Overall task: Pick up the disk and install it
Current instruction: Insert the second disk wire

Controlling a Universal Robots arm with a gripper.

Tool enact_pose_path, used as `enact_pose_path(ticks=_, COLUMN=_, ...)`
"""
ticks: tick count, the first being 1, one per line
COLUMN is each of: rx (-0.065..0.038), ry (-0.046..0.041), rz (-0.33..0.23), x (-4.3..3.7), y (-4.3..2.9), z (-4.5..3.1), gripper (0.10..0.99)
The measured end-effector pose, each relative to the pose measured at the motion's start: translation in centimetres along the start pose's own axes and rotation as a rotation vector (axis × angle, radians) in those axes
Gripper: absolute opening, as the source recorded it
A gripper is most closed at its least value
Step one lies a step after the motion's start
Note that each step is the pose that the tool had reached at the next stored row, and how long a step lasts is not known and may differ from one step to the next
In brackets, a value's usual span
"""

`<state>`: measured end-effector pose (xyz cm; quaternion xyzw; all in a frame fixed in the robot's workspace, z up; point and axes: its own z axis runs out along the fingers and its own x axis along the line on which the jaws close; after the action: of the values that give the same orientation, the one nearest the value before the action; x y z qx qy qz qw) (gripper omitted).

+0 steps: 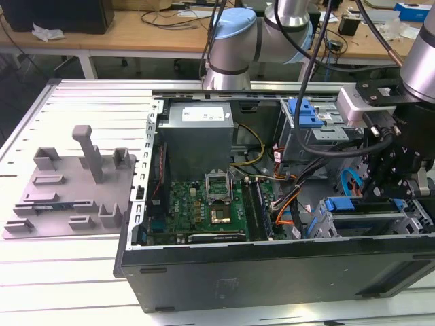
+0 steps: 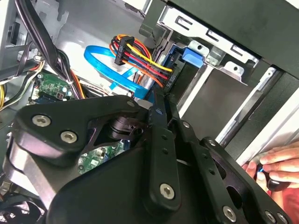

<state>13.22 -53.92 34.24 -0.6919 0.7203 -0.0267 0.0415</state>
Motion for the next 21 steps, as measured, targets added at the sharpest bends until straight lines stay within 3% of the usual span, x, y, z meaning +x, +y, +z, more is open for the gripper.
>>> enact_pose_path(ticks=13, rx=0.000, ry=-0.0003, rz=0.000, x=0.01, y=0.06, z=0.35, gripper=0.176)
enact_pose_path(ticks=14, rx=0.000, ry=-0.0002, rz=0.000, x=0.00, y=0.05, z=0.16, gripper=0.176)
enact_pose_path(ticks=15, rx=0.000, ry=0.0005, rz=0.000, x=0.00, y=0.03, z=-0.04, gripper=0.239)
enact_pose_path(ticks=21, rx=0.000, ry=0.0077, rz=0.000, x=-0.09, y=-0.14, z=-1.78, gripper=0.239)
